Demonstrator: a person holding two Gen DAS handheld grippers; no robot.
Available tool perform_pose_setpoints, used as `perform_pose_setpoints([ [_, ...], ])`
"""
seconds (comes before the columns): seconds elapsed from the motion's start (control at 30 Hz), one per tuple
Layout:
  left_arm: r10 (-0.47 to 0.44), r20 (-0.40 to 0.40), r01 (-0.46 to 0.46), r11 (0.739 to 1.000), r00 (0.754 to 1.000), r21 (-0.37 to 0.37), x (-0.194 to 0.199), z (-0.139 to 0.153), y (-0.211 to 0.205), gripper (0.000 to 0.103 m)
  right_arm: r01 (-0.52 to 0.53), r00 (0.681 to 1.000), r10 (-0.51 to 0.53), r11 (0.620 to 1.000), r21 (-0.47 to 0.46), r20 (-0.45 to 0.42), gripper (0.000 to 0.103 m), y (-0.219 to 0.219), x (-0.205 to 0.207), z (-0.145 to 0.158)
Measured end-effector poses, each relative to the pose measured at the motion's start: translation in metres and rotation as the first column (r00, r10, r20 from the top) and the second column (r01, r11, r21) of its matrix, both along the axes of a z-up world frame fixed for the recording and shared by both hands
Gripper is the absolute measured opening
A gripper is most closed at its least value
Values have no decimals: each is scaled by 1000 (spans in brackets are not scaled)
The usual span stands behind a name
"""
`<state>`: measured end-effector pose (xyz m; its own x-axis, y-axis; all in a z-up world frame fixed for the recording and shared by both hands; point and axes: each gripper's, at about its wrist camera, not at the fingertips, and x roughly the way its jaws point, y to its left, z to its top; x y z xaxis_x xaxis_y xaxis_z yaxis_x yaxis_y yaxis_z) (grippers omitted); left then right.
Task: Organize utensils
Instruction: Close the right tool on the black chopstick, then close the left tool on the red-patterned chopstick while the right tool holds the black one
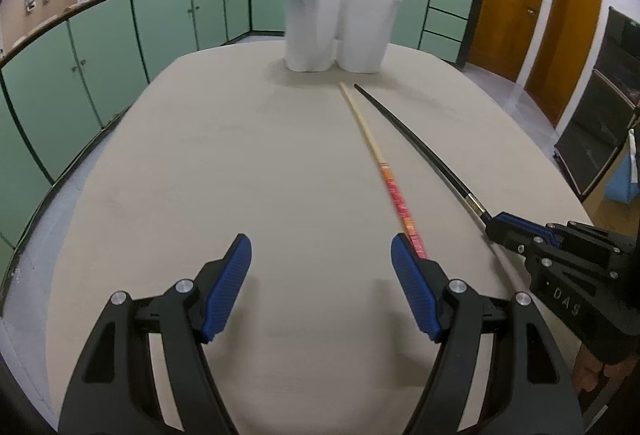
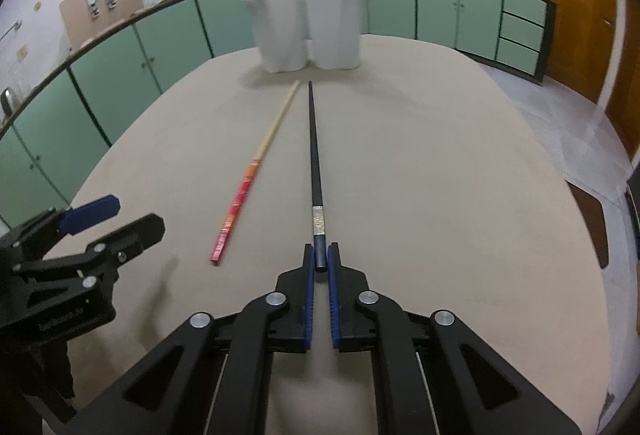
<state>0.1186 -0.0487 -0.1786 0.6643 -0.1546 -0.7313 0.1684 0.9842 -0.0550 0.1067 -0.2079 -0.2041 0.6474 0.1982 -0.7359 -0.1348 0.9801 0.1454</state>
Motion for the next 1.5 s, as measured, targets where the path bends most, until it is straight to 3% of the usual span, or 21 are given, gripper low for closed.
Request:
perform_pose_setpoints([
  [0.3,-25,-54,24,1000,998,-17,4,-13,-35,68,42,999,-42,999,6,18,6,-24,-2,3],
  [0.5,-17,-70,17,1000,997,5,5,-18,-46,56,40,999,-40,999,16,23,6,-29,-3,4],
  [0.7,7,-61,-4,999,998,50,4,-16,-55,34,44,999,-45,999,32,23,6,-34,-4,3],
  [0.87,21,-55,-18,998,998,62,4,-16,-56,5,50,998,-51,998,38,23,6,-37,-5,2],
  [1.17,35,-50,-33,999,998,32,3,-10,-50,5,52,997,-54,998,30,47,6,-38,-7,10],
  [1.5,31,38,-31,999,999,13,-13,27,-42,5,36,993,-36,999,9,108,6,-38,-13,35],
])
